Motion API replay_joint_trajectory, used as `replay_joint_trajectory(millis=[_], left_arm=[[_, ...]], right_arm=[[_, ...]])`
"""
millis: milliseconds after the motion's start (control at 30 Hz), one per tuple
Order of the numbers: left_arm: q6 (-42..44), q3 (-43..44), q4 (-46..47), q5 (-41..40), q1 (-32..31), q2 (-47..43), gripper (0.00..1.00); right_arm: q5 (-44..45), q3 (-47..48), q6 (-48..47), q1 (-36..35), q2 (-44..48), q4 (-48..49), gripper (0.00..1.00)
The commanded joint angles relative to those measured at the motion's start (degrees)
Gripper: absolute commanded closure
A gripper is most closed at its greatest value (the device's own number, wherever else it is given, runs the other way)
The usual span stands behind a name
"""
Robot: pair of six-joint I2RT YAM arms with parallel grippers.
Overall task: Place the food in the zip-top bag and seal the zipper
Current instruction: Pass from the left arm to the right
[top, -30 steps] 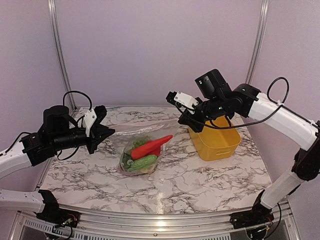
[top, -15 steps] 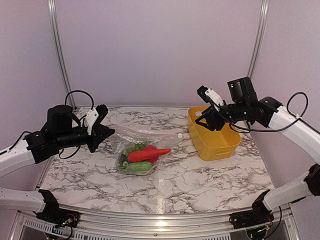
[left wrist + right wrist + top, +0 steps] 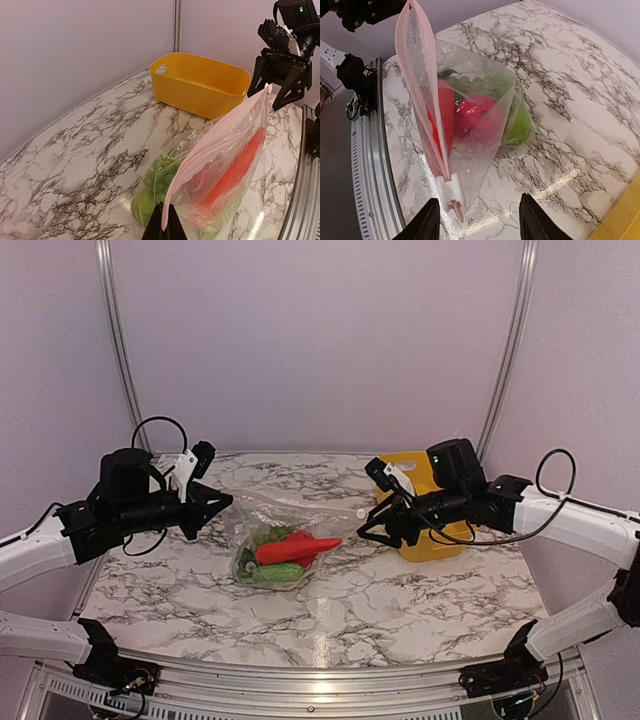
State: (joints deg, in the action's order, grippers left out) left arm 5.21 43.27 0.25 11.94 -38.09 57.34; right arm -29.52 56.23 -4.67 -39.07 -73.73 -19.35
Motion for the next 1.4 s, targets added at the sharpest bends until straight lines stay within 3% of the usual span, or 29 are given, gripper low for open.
replay_joint_trajectory(millis=[0, 200, 433, 567, 767, 833, 900, 1000, 1233, 1367], left_arm=[[-2.16, 1.65, 1.95, -0.36, 0.42, 0.71, 1.00], [-2.52, 2.17, 1.86, -0.56, 1.11, 1.26, 1.00], [-2.32, 2.09, 2.29, 0.08, 1.95, 2.01, 1.00], [-2.38, 1.99, 2.52, 0.99, 2.60, 2.33, 1.00], [-2.58, 1.63, 3.27, 1.33, 3.56, 2.25, 1.00], [-2.98, 1.56, 3.60, 1.33, 4.02, 2.25, 1.00], [-3.31, 1.49, 3.99, 1.41, 4.40, 2.25, 1.00], [-3.69, 1.41, 4.06, 1.40, 4.76, 2.34, 1.00], [-4.41, 0.64, 4.35, 1.59, 5.38, 2.29, 1.00], [-4.86, 0.69, 4.60, 1.44, 5.72, 2.40, 1.00]], right_arm=[[-1.46, 2.30, 0.71, -1.34, -2.87, 5.97, 0.51], [-2.44, 2.46, 0.51, -1.38, -4.05, 7.14, 0.67], [-3.05, 4.58, -0.19, -1.45, -3.36, 5.18, 0.79], [-2.78, 6.53, -0.65, -1.85, -3.79, 3.92, 0.76], [-3.10, 8.79, -1.19, -2.15, -6.19, 2.81, 0.82], [-2.82, 9.15, -1.63, -2.37, -6.58, 1.81, 0.78], [-2.15, 8.82, -1.87, -2.34, -6.47, 1.44, 0.67], [-1.34, 7.60, -2.31, -2.33, -6.12, 1.27, 0.63], [-1.47, 6.98, -2.50, -2.37, -6.13, 1.79, 0.73], [-1.85, 7.22, -2.58, -2.34, -6.90, 1.78, 0.73]])
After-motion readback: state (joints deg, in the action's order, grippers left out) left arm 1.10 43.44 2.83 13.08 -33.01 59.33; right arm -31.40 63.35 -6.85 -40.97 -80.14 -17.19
